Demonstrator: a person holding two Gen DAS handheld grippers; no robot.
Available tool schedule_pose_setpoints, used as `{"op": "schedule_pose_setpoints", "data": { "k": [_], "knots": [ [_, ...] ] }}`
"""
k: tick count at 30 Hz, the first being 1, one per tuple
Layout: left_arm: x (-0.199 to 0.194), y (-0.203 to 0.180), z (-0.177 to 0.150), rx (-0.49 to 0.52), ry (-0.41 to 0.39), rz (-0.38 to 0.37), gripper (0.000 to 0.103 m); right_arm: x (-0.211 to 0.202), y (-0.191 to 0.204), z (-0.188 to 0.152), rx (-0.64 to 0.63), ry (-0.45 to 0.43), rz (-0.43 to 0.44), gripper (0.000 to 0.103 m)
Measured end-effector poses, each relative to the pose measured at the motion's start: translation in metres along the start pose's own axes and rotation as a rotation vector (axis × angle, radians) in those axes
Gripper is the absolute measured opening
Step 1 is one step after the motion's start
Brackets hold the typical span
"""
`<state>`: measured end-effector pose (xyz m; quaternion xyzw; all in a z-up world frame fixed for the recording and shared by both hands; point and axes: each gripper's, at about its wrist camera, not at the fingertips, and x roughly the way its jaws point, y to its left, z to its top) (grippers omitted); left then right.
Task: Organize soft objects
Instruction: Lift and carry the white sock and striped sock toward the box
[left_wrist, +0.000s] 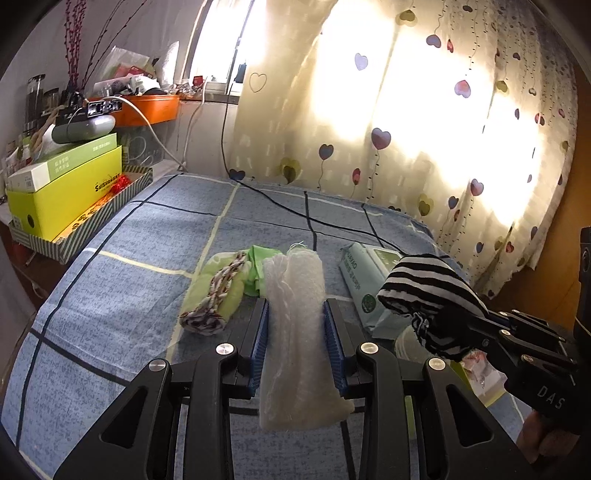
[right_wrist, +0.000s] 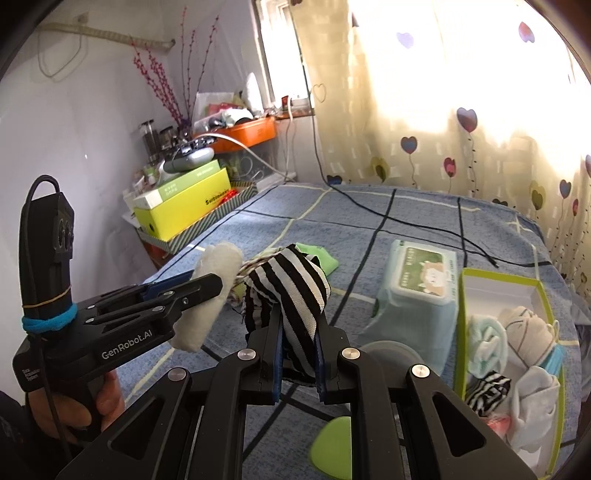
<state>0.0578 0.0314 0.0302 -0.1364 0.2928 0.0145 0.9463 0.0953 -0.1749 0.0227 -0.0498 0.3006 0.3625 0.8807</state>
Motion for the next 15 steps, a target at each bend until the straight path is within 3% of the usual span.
{"op": "schedule_pose_setpoints", "data": {
  "k": [15],
  "knots": [
    [-0.003, -0.074, 0.011, 0.134, -0.006, -0.100, 0.031, -0.052, -0.048, -0.015, 0.083, -0.085, -0.072, 0.013]
  ]
}}
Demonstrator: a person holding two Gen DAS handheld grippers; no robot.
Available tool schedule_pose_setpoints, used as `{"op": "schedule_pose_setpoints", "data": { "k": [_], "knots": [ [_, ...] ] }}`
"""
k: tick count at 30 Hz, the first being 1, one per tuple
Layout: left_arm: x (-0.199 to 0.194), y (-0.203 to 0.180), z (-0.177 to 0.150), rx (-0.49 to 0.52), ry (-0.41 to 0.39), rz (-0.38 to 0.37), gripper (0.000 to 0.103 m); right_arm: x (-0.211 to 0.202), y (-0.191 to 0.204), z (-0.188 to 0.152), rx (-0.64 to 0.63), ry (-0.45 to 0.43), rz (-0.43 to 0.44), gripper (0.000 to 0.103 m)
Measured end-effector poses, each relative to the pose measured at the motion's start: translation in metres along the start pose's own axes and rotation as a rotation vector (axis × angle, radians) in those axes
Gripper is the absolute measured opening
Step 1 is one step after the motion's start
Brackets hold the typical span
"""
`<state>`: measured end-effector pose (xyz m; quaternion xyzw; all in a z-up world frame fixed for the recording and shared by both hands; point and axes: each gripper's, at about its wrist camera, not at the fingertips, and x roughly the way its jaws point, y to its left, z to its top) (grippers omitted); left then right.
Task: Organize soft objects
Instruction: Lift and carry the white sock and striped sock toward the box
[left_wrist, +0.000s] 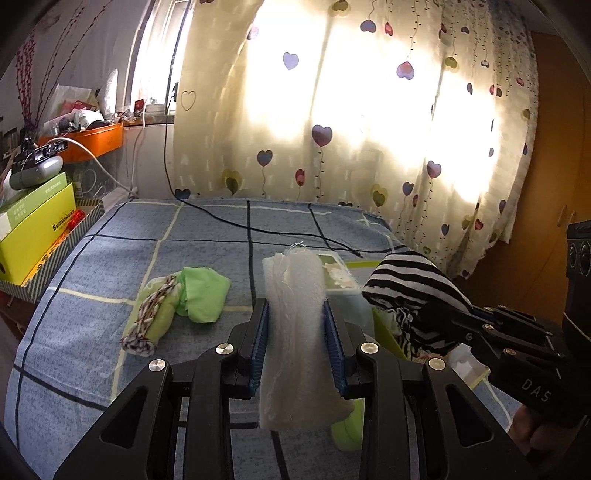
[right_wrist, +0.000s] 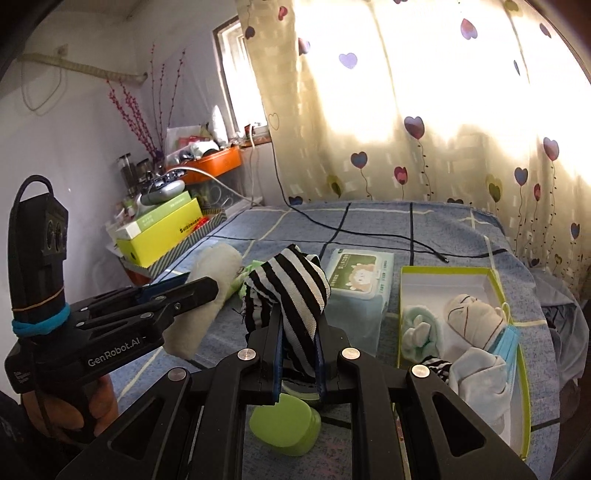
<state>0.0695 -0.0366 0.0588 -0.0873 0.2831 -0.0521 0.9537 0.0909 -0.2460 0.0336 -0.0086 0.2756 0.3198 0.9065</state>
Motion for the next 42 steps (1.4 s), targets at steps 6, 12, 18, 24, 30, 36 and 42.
{"op": "schedule_pose_setpoints", "data": {
  "k": [6, 12, 18, 24, 30, 36, 42],
  "knots": [
    [0.003, -0.028, 0.004, 0.042, 0.002, -0.045, 0.031, -0.021, -0.023, -0.005, 0.041, -0.031, -0.045, 0.013],
    [0.009, -0.061, 0.003, 0.093, 0.019, -0.097, 0.031, -0.042, -0.048, -0.015, 0.089, -0.056, -0.083, 0.013],
    [0.023, -0.097, -0.001, 0.139, 0.054, -0.146, 0.031, -0.059, -0.072, -0.035, 0.157, -0.071, -0.111, 0.013],
    [0.038, -0.128, -0.009, 0.182, 0.099, -0.193, 0.031, -0.075, -0.097, -0.048, 0.210, -0.081, -0.148, 0.013],
    [0.053, -0.145, -0.014, 0.204, 0.144, -0.221, 0.031, -0.083, -0.112, -0.060, 0.246, -0.080, -0.175, 0.013],
    [0.060, -0.153, -0.017, 0.217, 0.167, -0.247, 0.031, -0.083, -0.115, -0.063, 0.255, -0.066, -0.193, 0.013],
    [0.064, -0.153, -0.020, 0.213, 0.186, -0.256, 0.031, -0.082, -0.120, -0.065, 0.263, -0.064, -0.205, 0.013]
  ]
}}
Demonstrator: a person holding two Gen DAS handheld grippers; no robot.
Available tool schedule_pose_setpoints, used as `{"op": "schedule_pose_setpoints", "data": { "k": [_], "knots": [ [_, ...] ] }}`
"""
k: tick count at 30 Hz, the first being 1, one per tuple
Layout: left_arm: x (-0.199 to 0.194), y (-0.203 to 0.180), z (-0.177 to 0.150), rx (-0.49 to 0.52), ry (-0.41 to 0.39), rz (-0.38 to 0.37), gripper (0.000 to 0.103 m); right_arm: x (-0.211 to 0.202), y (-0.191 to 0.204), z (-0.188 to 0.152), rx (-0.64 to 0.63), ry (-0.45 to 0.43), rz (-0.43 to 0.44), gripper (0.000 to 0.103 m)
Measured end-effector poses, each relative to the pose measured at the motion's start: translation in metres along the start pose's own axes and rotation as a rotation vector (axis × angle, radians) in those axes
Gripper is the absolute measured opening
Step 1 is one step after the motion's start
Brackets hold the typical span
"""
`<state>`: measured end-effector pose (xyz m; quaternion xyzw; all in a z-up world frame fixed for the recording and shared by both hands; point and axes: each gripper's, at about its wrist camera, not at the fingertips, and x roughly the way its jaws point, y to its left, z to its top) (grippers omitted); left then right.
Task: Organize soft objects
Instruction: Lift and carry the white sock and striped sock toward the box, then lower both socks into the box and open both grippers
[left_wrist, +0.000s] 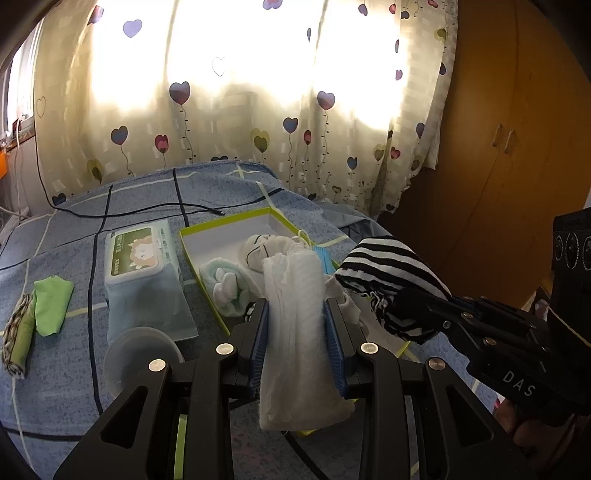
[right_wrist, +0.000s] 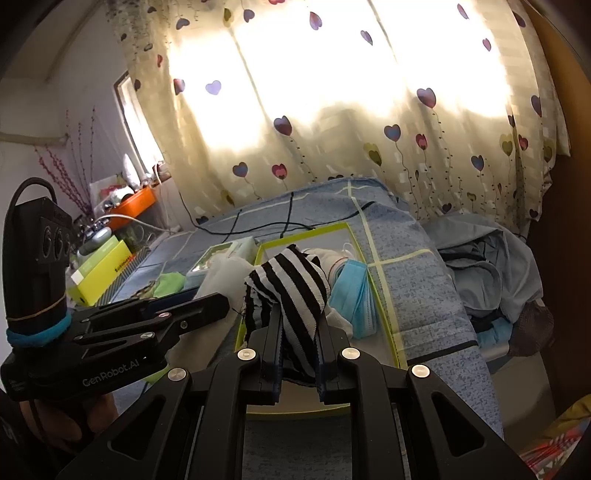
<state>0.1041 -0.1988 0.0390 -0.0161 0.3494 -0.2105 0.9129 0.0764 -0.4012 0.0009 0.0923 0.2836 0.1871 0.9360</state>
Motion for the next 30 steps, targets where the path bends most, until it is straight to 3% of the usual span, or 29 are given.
{"op": "schedule_pose_setpoints", "data": {
  "k": [10, 23, 30],
  "knots": [
    [-0.004, -0.002, -0.004, -0.012, -0.012, 0.011, 0.031, 0.001, -0.023, -0.006, 0.024, 0.012, -0.009, 0.013],
    [0.026, -0.007, -0.025, -0.036, 0.123, -0.062, 0.031, 0.052, -0.028, -0.026, -0.010, 0.203, -0.045, 0.013],
    [0.048, -0.001, -0.024, -0.066, 0.190, -0.058, 0.031, 0.080, -0.029, -0.017, -0.023, 0.216, -0.036, 0.013]
  ]
}}
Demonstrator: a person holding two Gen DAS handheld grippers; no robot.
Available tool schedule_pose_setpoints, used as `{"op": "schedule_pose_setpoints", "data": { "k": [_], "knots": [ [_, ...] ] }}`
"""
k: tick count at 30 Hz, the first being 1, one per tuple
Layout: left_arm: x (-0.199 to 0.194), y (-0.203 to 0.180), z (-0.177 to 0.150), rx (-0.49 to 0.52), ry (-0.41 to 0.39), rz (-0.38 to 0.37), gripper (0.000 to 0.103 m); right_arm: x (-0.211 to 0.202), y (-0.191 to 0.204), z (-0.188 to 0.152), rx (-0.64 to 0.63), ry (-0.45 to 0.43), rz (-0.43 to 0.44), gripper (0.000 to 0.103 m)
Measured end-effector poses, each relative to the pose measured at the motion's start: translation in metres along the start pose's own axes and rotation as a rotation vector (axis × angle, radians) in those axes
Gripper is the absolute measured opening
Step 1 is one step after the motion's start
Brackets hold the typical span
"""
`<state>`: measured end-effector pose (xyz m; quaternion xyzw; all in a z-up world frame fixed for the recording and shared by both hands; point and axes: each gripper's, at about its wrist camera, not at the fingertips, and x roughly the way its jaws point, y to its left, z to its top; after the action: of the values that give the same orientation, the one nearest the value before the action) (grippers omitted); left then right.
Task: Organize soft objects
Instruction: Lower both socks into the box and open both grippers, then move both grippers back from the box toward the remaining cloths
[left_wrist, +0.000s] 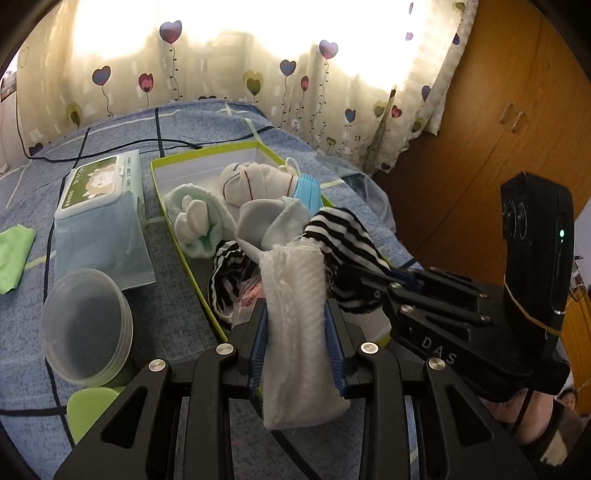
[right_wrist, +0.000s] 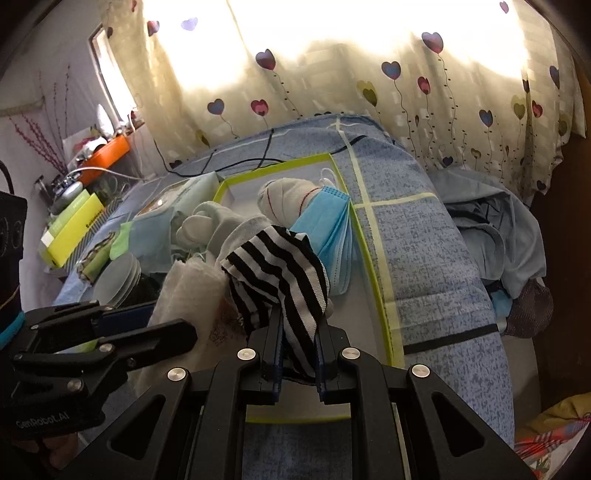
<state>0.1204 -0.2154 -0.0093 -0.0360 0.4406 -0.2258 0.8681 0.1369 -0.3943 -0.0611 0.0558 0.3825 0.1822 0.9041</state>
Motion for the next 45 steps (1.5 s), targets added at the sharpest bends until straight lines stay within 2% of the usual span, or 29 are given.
{"op": "schedule_pose_setpoints", "data": {
  "k": [11, 12, 17, 19, 24, 26, 34, 45],
  "knots": [
    [0.022, 0.012, 0.023, -0.064, 0.012, 0.072, 0.031, 0.029, 0.002, 0.033, -0.045, 0.027, 0.017, 0.016],
    [0.024, 0.014, 0.026, -0.067, 0.007, 0.082, 0.031, 0.030, 0.003, 0.036, -0.052, 0.027, 0.017, 0.018],
    [0.026, 0.025, 0.031, -0.111, 0.006, 0.061, 0.030, 0.024, -0.003, 0.036, -0.033, 0.019, 0.001, 0.053],
    [0.023, 0.025, 0.031, -0.107, -0.002, 0.051, 0.031, 0.016, -0.004, 0.033, -0.034, -0.001, 0.000, 0.056],
    [0.006, 0.019, 0.026, -0.071, -0.057, 0.044, 0.045, -0.007, -0.004, 0.025, -0.027, -0.053, 0.015, 0.056],
    [-0.001, 0.018, 0.025, -0.064, -0.080, 0.045, 0.046, -0.015, -0.005, 0.024, -0.021, -0.073, 0.011, 0.056],
    [-0.017, 0.019, 0.021, -0.065, -0.101, 0.031, 0.046, -0.040, 0.000, 0.019, -0.015, -0.108, -0.020, 0.056],
    [-0.055, 0.018, 0.006, -0.019, -0.146, 0.030, 0.046, -0.071, 0.038, 0.011, -0.063, -0.143, -0.050, 0.056]
  ]
}}
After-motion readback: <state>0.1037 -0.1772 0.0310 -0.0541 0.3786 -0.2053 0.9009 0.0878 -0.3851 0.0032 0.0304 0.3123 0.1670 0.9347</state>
